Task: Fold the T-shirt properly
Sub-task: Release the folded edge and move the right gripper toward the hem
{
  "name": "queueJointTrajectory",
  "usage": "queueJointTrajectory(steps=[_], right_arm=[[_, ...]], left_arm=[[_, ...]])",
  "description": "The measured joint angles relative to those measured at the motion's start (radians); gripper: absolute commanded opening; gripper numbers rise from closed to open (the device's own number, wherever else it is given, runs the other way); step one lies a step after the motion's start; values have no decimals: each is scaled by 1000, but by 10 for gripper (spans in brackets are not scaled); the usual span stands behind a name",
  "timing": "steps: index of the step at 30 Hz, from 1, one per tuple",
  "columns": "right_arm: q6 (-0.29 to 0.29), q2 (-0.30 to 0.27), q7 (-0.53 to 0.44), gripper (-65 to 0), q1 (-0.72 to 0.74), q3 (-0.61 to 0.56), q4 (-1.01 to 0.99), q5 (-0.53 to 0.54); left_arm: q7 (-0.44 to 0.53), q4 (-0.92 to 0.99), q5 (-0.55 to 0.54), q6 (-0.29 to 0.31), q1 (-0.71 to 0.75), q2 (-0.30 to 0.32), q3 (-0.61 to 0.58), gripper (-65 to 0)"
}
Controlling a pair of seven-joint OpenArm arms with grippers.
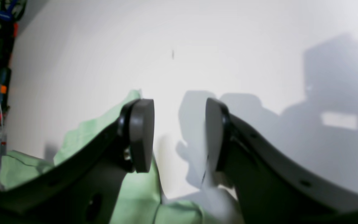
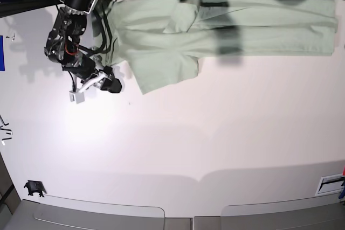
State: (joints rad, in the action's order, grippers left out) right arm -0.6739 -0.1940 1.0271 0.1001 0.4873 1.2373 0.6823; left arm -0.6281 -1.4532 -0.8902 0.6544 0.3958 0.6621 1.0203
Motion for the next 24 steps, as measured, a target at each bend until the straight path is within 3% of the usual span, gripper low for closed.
queueJointTrajectory(steps=[9,14,18,24], right_arm=[[1,11,-1,-397,59,-56,-38,-2],[54,11,-27,-397,71,-188,-38,-95],[94,14,-43,-397,69,-265,-38,-103],[98,84,-39,-398,71,-290,-38,-103]], left_arm=[[0,0,0,0,0,0,0,-471],[0,0,0,0,0,0,0,-471],[0,0,0,0,0,-11,0,-471],[0,0,0,0,0,-28,0,-471]])
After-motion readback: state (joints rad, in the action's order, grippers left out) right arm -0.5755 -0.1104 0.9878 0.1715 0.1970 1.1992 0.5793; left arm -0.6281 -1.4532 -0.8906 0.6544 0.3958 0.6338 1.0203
